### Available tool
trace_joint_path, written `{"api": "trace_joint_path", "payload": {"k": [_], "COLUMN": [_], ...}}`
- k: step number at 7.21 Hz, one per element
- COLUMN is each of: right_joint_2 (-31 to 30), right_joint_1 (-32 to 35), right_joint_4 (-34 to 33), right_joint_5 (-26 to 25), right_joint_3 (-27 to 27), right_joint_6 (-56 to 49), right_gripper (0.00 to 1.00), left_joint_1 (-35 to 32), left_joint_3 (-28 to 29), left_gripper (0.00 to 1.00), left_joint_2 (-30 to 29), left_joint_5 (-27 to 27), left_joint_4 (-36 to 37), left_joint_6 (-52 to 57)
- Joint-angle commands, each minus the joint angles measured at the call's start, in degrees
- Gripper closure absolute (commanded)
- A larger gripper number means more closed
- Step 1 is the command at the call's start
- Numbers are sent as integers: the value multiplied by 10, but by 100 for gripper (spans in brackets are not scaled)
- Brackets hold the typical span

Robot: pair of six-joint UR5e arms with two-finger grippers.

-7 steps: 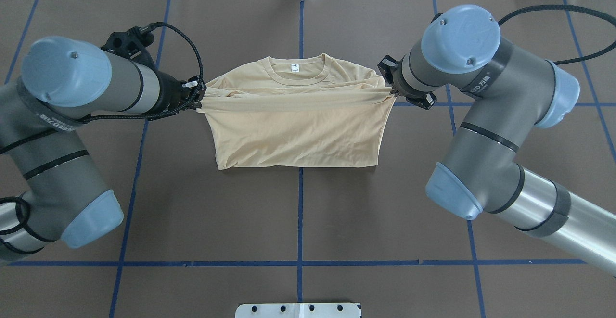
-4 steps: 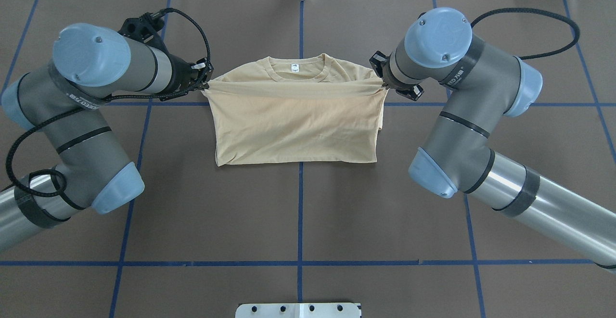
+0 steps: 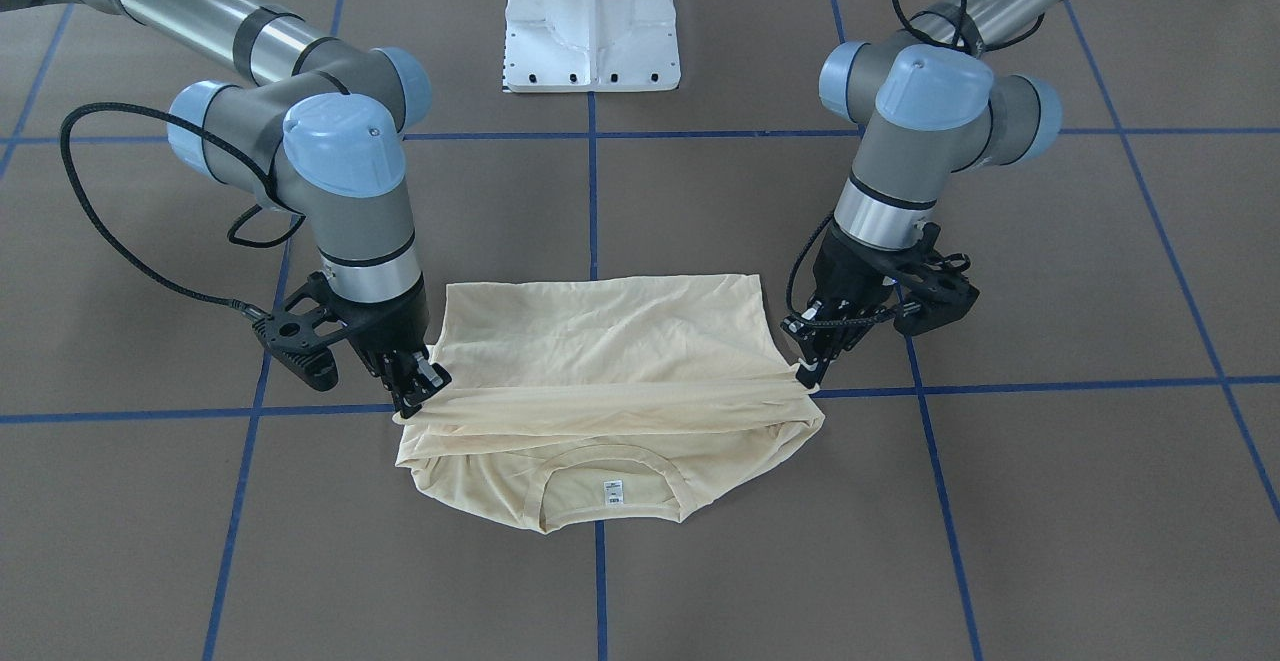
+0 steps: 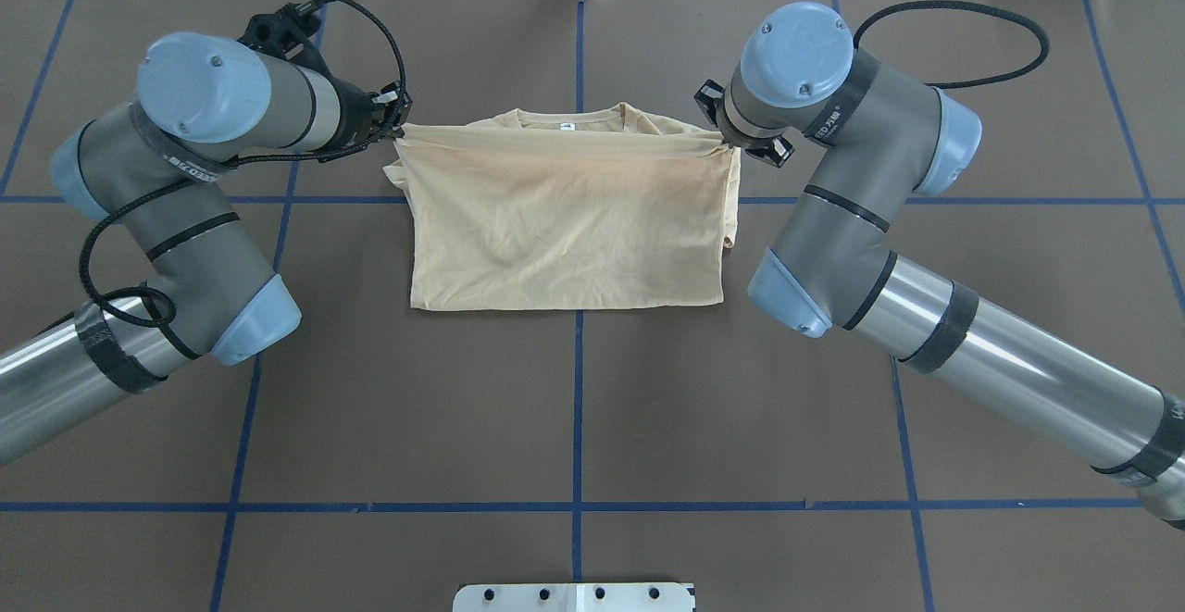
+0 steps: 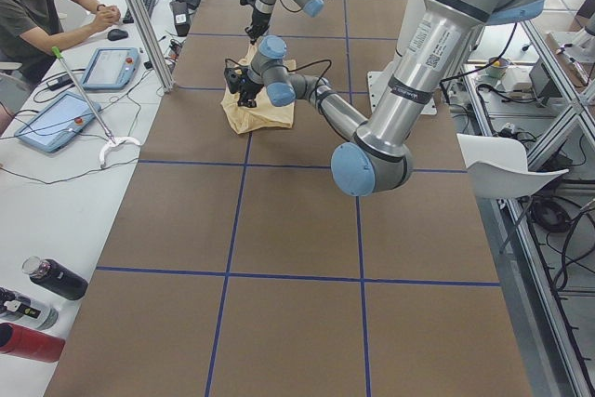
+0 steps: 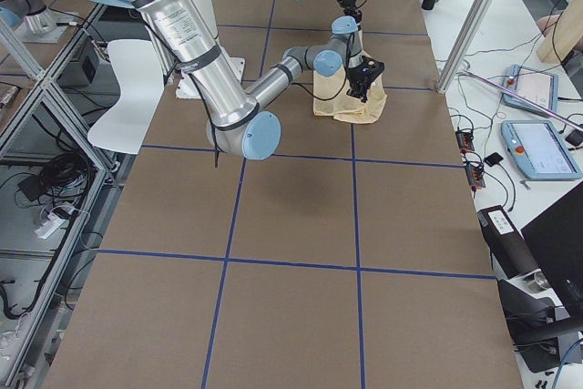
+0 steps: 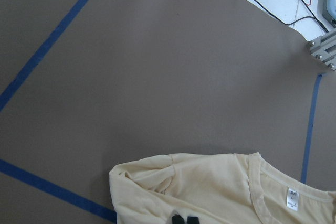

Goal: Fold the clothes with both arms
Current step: 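Lay the hem over the collar and open both grippers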

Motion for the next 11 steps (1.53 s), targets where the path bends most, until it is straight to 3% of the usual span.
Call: {"api": "trace_joint_path", "payload": {"k": [1,2,4,5,6,7,9,10,11], "right_joint_2": [21,30,35,35,42,51,53,37,-29], "right_joint_1": [0,0,-1,0,0,0,10,12,7], "right_joint_4": [22,48,51,52,52,52,56,57,58], "right_joint_5": [-9,-14,-18,-19,-20,-19,-11,-1,22], "right_joint_3": [-42,-78,-95,-95,-96,-99,-91,-49,41], "right_joint_6": [-2,-2,-5,-13,-19,-17,-14,-10,10], "right_gripper": [100,100,100,80,1,1,1,1,1], "left_joint_1": [-1,-1,-1,-1,-1,-1,-10,-32,-34], "left_joint_3": [51,82,108,110,109,109,108,101,83], "left_gripper": [100,100,100,100,87,72,72,72,72], "left_joint_2": [-12,-16,-26,-26,-26,-26,-26,-27,-25], "left_joint_5": [7,26,32,34,35,35,34,26,2], "left_joint_4": [-46,-72,-82,-82,-82,-82,-102,-118,-114], "left_joint_6": [0,0,-1,-1,0,-1,-3,-3,-5]}}
